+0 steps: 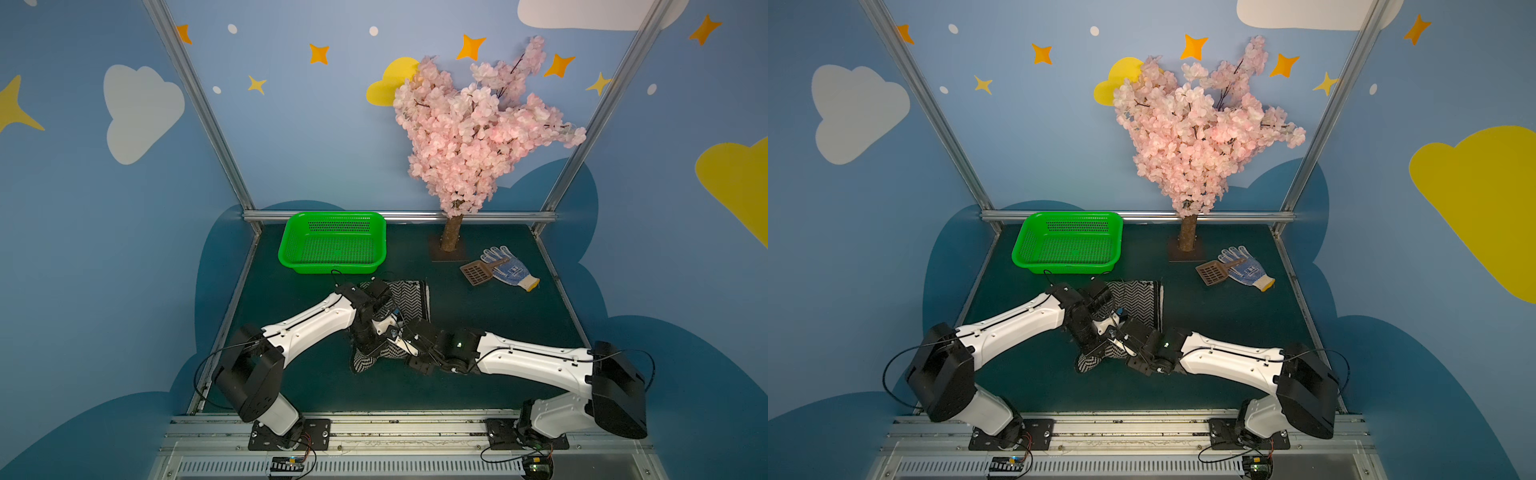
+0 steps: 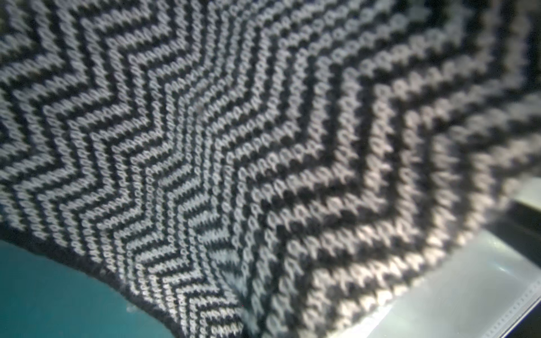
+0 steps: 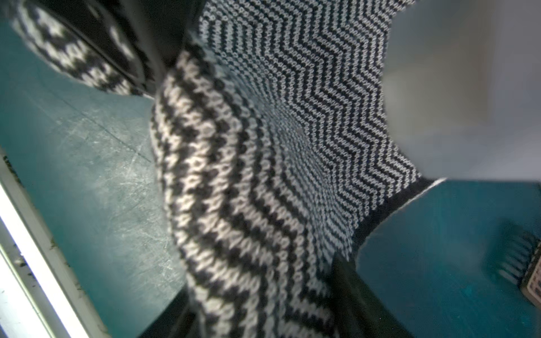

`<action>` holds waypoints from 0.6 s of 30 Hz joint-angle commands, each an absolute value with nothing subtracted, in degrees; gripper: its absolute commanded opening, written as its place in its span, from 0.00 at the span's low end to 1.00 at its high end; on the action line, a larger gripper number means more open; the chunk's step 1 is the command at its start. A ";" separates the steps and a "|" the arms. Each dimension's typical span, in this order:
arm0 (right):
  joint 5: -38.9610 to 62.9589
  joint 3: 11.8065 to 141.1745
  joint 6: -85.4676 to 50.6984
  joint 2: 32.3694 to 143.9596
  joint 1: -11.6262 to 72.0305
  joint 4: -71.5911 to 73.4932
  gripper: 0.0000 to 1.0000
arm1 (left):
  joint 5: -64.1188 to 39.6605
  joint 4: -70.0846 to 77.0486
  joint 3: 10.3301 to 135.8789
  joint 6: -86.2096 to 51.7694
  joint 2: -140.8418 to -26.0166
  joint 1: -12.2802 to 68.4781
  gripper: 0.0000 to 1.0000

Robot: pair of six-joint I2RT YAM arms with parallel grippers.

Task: Roll up the scarf and place it into the basket
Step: Roll the scarf at the center of the board.

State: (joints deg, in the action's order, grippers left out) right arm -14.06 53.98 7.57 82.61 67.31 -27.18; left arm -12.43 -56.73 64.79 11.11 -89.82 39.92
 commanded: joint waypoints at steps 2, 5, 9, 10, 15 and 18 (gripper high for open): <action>-12.60 53.04 8.44 84.09 67.81 -26.25 0.27 | -17.42 -53.89 64.77 11.53 -87.31 40.78 0.03; -10.99 52.24 7.36 82.89 67.55 -26.46 0.20 | -15.19 -51.97 63.97 10.57 -86.56 40.44 0.07; -5.94 52.55 3.54 82.35 66.07 -29.10 0.15 | -5.41 -49.16 64.12 7.39 -85.79 38.41 0.17; -4.33 52.56 2.79 82.19 65.83 -29.51 0.15 | -3.04 -48.98 64.48 6.44 -85.90 37.22 0.21; 3.64 53.36 -2.92 82.33 63.23 -30.07 0.16 | 7.26 -47.70 66.10 2.63 -85.11 33.69 0.38; 9.71 56.04 -5.09 83.37 60.78 -31.41 0.17 | 10.49 -45.62 65.47 0.95 -82.56 33.54 0.74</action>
